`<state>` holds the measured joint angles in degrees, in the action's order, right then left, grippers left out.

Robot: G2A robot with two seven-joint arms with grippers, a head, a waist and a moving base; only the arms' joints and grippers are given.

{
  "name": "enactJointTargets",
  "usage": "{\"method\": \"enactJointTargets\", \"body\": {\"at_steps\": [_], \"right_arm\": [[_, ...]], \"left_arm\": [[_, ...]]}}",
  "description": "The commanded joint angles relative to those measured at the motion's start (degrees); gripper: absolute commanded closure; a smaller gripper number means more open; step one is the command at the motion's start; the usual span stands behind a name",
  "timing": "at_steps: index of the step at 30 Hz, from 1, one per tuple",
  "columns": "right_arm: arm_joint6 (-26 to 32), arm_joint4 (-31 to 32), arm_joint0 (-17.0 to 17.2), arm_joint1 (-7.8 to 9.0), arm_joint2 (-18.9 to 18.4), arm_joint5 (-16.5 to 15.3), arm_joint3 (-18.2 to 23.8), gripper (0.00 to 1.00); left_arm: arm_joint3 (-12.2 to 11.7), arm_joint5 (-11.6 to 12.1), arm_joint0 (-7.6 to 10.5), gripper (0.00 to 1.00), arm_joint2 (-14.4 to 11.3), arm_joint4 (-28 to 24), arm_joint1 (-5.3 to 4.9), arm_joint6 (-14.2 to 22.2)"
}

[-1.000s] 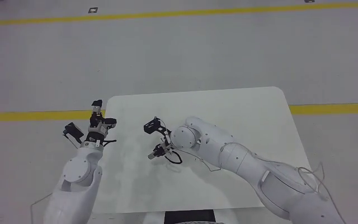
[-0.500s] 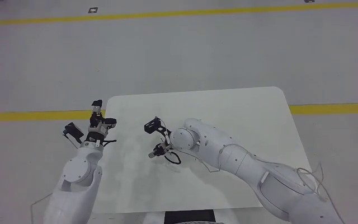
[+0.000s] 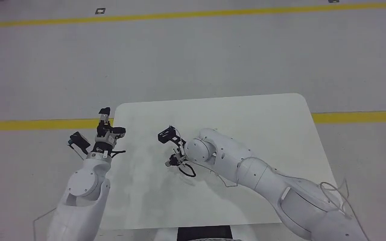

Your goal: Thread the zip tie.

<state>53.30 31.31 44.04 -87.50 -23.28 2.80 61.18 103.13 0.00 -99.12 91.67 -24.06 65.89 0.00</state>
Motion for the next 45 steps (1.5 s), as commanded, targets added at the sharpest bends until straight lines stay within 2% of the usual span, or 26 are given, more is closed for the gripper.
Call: {"method": "enactJointTargets", "body": {"at_steps": [1,5,16,28,39,43,45], "right_arm": [[-0.03,0.41,0.14,-0.01,-0.25,0.13,0.01,0.85],[0.00,1.64,0.43,-0.01,-0.73,0.74,0.20,0.90],[0.61,3.78,1.30,-0.38,-1.81,1.70,-0.03,0.91],[1.02,4.54,1.53,-1.41,-2.42,1.30,-1.74,0.85],[0.97,5.20,1.41,-2.60,-2.67,1.05,-3.80,0.85],[0.68,5.30,1.35,-3.06,-2.88,0.86,-4.76,0.90],[0.57,5.26,1.33,-3.25,-3.01,0.85,-5.21,0.96]], "left_arm": [[0.00,0.00,0.00,0.00,0.00,0.00,0.00,0.00],[0.00,0.00,0.00,0.00,0.00,0.00,0.00,0.00],[0.00,0.00,0.00,0.00,0.00,0.00,0.00,0.00],[0.00,0.00,0.00,0.00,0.00,0.00,0.00,0.00],[0.00,0.00,0.00,0.00,0.00,0.00,0.00,0.00],[0.00,0.00,0.00,0.00,0.00,0.00,0.00,0.00],[0.00,0.00,0.00,0.00,0.00,0.00,0.00,0.00]]}}
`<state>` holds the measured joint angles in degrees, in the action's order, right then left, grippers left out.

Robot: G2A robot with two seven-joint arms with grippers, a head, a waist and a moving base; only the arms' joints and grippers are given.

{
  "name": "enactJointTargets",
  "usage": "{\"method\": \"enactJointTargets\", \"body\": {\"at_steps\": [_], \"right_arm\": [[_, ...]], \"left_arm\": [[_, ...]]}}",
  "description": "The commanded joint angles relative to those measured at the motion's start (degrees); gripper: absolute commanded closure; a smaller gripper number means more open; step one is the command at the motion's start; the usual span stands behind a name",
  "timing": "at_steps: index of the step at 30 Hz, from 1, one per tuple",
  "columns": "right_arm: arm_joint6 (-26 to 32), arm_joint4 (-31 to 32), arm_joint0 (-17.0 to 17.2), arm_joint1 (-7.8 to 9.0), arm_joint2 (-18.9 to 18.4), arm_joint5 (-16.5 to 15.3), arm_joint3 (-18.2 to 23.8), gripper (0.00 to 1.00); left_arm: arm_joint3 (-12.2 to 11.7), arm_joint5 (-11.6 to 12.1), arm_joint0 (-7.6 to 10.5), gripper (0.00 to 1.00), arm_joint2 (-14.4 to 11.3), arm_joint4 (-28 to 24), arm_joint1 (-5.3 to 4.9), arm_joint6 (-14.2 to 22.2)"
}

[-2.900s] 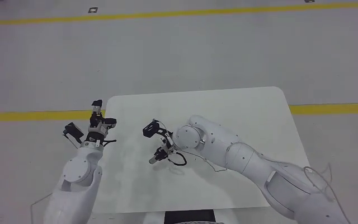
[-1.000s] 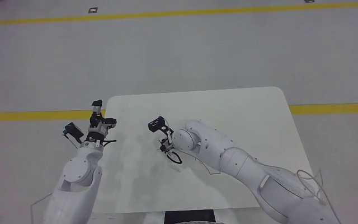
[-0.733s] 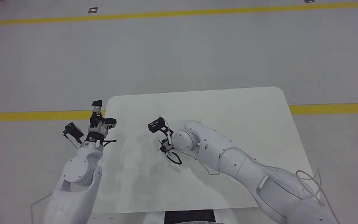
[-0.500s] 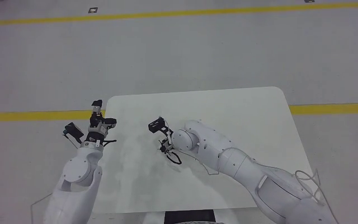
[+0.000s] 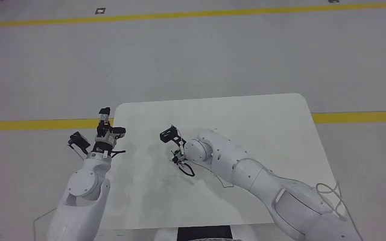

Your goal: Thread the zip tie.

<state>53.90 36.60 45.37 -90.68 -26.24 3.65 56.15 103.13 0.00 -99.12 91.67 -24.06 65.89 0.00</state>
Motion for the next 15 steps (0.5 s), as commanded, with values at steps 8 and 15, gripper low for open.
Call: {"method": "enactJointTargets", "body": {"at_steps": [8,15], "right_arm": [[-0.19,0.66,-0.04,-0.58,-0.73,0.36,-0.68,1.00],[0.42,2.07,0.97,0.28,-2.93,1.62,2.72,1.00]], "left_arm": [[0.00,0.00,0.00,0.00,0.00,0.00,0.00,0.00],[0.00,0.00,0.00,0.00,0.00,0.00,0.00,0.00]]}}
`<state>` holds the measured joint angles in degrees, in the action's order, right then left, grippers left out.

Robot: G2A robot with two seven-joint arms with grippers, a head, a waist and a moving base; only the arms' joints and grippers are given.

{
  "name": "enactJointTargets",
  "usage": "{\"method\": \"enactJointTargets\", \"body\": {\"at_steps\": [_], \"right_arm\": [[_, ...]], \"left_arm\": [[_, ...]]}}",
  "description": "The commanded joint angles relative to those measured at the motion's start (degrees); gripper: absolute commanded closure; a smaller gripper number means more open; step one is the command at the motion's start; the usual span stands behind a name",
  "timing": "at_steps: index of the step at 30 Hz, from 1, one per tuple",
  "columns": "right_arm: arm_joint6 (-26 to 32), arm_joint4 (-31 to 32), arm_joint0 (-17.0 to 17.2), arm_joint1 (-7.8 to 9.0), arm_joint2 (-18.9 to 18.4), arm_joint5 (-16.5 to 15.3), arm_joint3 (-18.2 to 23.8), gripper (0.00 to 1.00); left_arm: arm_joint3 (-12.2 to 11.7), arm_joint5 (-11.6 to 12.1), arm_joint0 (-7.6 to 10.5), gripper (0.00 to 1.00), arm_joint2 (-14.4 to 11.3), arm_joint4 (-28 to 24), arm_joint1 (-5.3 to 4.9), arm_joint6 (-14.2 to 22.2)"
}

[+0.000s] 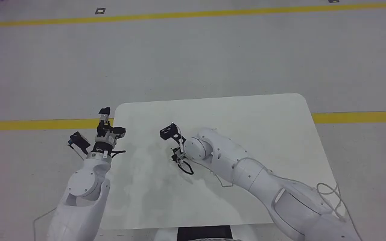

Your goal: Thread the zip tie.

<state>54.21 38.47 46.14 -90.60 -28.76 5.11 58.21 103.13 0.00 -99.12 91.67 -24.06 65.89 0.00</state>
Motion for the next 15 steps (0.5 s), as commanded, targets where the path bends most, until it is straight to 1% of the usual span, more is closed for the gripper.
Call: {"method": "enactJointTargets", "body": {"at_steps": [1,7,13,15], "right_arm": [[0.22,0.34,0.47,0.43,-0.88,0.26,1.39,1.00],[0.66,1.32,3.09,2.50,-5.03,0.39,7.46,1.00],[-0.28,0.51,6.90,4.68,-10.45,-0.75,13.53,1.00],[-1.31,-0.91,8.47,5.36,-12.77,-1.69,15.66,1.00]], "left_arm": [[0.00,0.00,0.00,0.00,0.00,0.00,0.00,0.00],[0.00,0.00,0.00,0.00,0.00,0.00,0.00,0.00],[0.00,0.00,0.00,0.00,0.00,0.00,0.00,0.00],[0.00,0.00,0.00,0.00,0.00,0.00,0.00,0.00]]}}
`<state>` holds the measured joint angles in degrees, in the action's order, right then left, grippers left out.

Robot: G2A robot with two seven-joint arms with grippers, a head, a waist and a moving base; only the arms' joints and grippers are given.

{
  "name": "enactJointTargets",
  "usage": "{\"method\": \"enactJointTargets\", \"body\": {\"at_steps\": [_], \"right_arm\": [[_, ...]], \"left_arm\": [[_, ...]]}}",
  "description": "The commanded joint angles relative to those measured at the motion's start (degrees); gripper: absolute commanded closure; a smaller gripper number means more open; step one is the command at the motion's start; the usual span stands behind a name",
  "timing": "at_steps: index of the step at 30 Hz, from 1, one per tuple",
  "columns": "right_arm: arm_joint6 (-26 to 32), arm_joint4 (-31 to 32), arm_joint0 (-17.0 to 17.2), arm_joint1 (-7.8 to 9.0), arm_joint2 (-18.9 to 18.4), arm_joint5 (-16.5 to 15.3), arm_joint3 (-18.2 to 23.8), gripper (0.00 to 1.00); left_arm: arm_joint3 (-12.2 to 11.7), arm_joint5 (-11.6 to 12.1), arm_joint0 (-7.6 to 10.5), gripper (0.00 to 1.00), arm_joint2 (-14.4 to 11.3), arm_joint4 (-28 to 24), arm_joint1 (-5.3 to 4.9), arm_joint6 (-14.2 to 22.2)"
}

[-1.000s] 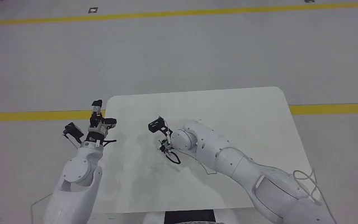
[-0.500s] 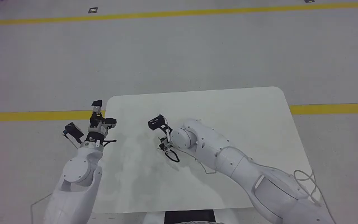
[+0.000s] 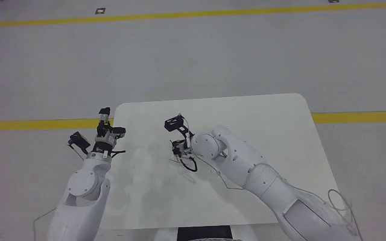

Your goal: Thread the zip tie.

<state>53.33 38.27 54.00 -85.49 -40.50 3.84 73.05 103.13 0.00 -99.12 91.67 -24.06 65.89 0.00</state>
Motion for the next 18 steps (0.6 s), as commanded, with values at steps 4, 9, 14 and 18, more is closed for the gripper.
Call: {"method": "enactJointTargets", "body": {"at_steps": [4,9,14,18], "right_arm": [[-0.64,-1.40,1.43,0.64,-2.20,-1.32,1.77,1.00],[-0.64,-1.40,1.43,0.64,-2.20,-1.32,1.77,1.00],[-3.16,-3.65,2.58,0.58,-3.09,-0.78,1.72,1.00],[-5.19,-9.86,2.82,0.30,-5.32,-0.28,1.21,1.00]], "left_arm": [[0.00,0.00,0.00,0.00,0.00,0.00,0.00,0.00],[0.00,0.00,0.00,0.00,0.00,0.00,0.00,0.00],[0.14,4.74,0.67,0.00,-0.21,5.04,-0.12,2.21],[-0.89,18.07,0.72,0.00,-0.53,37.26,-1.04,0.33]]}}
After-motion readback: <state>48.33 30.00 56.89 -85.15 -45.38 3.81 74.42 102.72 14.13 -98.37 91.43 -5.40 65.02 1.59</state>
